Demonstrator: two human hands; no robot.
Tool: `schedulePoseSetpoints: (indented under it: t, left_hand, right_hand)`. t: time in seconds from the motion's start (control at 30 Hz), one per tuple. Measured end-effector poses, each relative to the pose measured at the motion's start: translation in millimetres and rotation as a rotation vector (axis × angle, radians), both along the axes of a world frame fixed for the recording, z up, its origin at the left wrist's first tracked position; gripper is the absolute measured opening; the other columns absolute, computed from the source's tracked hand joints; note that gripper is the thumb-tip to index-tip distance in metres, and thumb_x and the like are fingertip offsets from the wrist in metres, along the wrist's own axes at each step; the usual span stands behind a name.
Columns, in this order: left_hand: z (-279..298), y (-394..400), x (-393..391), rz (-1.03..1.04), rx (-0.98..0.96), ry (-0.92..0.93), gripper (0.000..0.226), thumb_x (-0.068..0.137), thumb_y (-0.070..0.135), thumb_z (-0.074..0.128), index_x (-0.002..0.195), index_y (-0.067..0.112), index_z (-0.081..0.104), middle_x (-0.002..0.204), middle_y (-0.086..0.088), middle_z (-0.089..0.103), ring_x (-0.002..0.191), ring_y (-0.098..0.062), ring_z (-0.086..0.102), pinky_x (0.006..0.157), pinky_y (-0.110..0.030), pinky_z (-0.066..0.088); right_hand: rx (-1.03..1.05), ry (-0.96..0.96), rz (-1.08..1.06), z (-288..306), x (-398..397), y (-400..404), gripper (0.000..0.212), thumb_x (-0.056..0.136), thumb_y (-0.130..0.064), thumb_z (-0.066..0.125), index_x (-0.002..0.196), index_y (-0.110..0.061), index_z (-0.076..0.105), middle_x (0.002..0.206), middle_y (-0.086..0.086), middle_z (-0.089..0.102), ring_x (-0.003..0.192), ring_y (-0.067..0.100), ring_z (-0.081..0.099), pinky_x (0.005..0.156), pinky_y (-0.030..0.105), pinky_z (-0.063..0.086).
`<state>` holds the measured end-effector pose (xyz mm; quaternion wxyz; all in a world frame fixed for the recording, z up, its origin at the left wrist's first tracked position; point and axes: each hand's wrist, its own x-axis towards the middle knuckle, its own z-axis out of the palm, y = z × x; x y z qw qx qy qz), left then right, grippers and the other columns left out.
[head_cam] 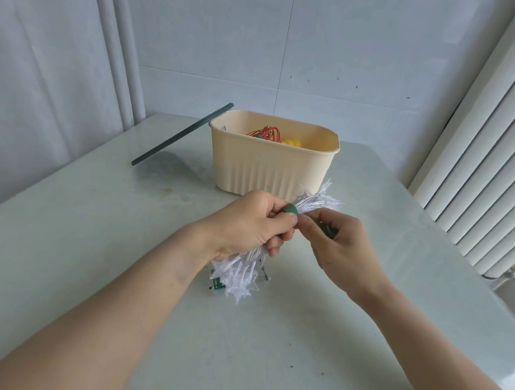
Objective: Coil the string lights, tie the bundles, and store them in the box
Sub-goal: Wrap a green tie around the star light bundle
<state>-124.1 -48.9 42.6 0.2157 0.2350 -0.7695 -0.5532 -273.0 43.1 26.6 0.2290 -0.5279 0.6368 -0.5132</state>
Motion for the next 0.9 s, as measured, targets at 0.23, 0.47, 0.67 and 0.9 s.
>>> schedulePoseSetpoints:
  t: [0.23, 0.47, 0.67, 0.9]
  left_hand:
    - [-1.3, 1.4, -1.6, 0.103, -0.266, -0.117, 0.026, 0.099, 0.011, 0.044, 0.082, -0.003, 0.057, 0.055, 0.003, 0.049, 0.048, -0.018, 0.05, 0.055, -0.032, 0.049]
    - [0.6, 0.1, 0.1, 0.096, -0.258, -0.109, 0.035, 0.104, 0.016, 0.039, 0.077, 0.001, 0.054, 0.06, -0.001, 0.045, 0.047, -0.017, 0.044, 0.052, -0.034, 0.048]
    - [-1.1, -0.7, -2.4, 0.15, -0.366, -0.173, 0.034, 0.104, 0.02, 0.039, 0.086, -0.007, 0.05, 0.066, -0.008, 0.046, 0.05, -0.019, 0.047, 0.052, -0.04, 0.048]
    - [1.4, -0.3, -3.6, 0.238, -0.609, -0.217, 0.033, 0.101, 0.021, 0.044, 0.075, 0.003, 0.047, 0.063, -0.002, 0.046, 0.059, -0.018, 0.038, 0.054, -0.033, 0.03]
  right_hand:
    - [0.068, 0.076, 0.117, 1.0, -4.0, 2.3, 0.027, 0.101, -0.006, 0.046, 0.09, -0.007, 0.071, 0.052, -0.012, 0.035, 0.05, 0.013, 0.031, 0.05, 0.025, 0.031]
    - [0.158, 0.043, 0.152, 4.8, 3.5, 3.8, 0.027, 0.101, -0.01, 0.046, 0.08, -0.007, 0.064, 0.047, -0.009, 0.039, 0.042, 0.013, 0.034, 0.048, 0.026, 0.033]
    - [0.182, -0.084, 0.139, 6.4, 8.4, 3.1, 0.029, 0.101, -0.007, 0.042, 0.077, -0.006, 0.057, 0.049, 0.0, 0.035, 0.045, 0.02, 0.031, 0.047, 0.031, 0.03]
    - [0.181, -0.184, 0.145, 9.9, 13.0, 3.6, 0.029, 0.101, -0.006, 0.04, 0.075, -0.007, 0.052, 0.05, -0.001, 0.026, 0.05, 0.019, 0.022, 0.048, 0.029, 0.022]
